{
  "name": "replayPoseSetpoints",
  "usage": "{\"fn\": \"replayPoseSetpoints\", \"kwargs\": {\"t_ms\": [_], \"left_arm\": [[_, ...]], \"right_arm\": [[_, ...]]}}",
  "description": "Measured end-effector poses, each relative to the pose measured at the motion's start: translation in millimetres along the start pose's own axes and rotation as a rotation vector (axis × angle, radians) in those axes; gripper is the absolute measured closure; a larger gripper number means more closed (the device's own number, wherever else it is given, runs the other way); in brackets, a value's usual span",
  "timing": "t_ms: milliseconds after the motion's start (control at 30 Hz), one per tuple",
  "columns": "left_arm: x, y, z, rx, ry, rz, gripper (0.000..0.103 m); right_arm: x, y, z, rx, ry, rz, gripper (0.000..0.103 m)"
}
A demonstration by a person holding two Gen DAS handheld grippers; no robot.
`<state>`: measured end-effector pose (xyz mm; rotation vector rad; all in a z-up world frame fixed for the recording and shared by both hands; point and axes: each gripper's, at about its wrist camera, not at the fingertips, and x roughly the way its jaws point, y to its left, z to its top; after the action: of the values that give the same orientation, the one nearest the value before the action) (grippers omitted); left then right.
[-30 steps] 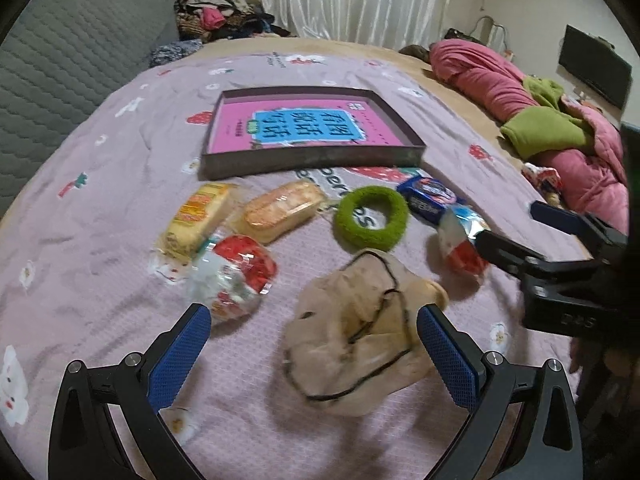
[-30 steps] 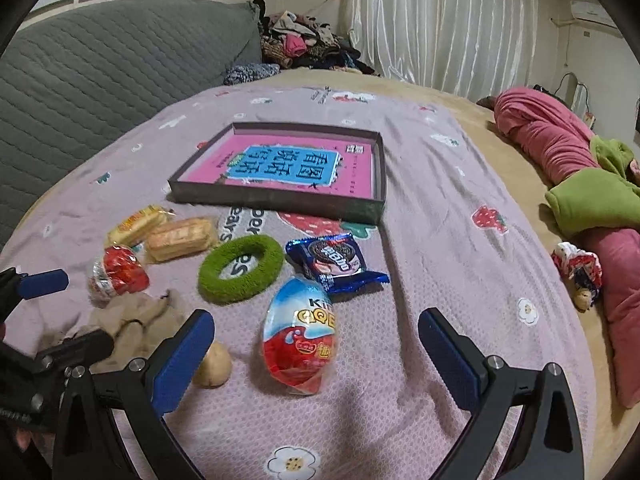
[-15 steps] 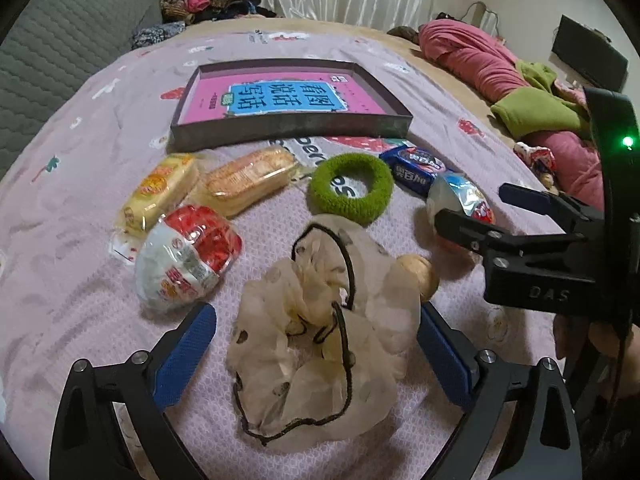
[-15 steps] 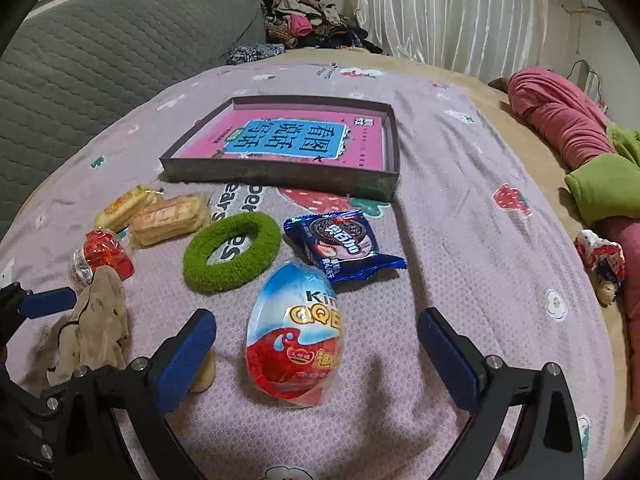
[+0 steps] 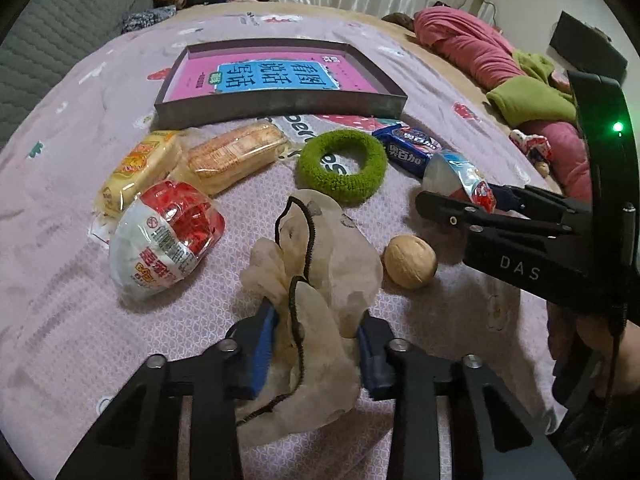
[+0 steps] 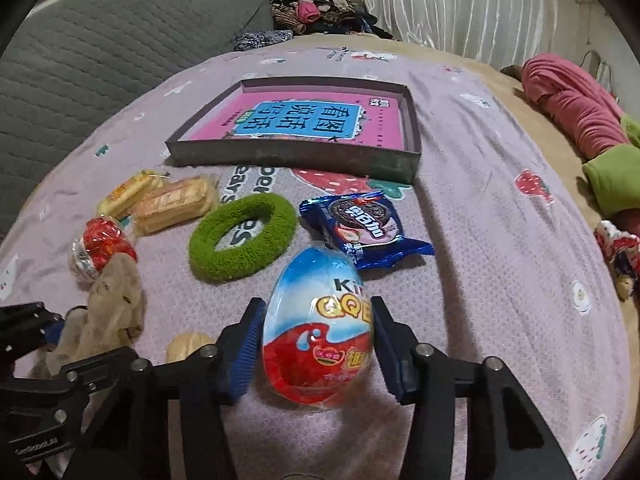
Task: Organize objects
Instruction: 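Lift and carry the mesh bag and Kinder egg toward the pink tray with both tools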
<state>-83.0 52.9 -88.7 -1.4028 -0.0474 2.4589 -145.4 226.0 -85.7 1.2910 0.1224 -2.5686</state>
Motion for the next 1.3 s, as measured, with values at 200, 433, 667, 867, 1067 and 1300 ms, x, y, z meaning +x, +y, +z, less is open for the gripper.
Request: {"fn": "replayPoseSetpoints", "kwargs": {"t_ms": [200, 433, 667, 867, 1067, 1300], "left_arm": [[-4.9, 1.6, 1.5, -0.007, -0.004, -0.011, 0.083], [-16.5, -1.8, 2.2, -0.009, -0.023, -0.018, 0.085], [-30.1, -4.4, 4.3, -0.005, -0.048, -0.023, 0.085], [-47.9, -6.8, 11.0, 0.006, -0.081, -0.011, 0.086], [-65.5, -7.1, 18.0, 0.004, -0.115, 0.003, 0.087], [-86.8, -10.7, 26.6, 0.016, -0.16, 0.019, 0.087]], "right_arm": [[-9.8, -1.2, -2.0, 0.018, -0.025, 0.04, 0.052], [-33.7, 1.3, -1.3, 0.025, -0.058, 0.05, 0.052], [-53.9, 10.9, -1.2, 0.019, -0.092, 0.07, 0.052], [-73.7, 19.5, 1.6, 0.006, -0.127, 0.074, 0.052], [-94.1, 24.9, 6.3, 0.004, -0.164, 0.075, 0.052], [-116.2, 30.7, 12.4, 0.007, -0.202, 0.071, 0.052]]}}
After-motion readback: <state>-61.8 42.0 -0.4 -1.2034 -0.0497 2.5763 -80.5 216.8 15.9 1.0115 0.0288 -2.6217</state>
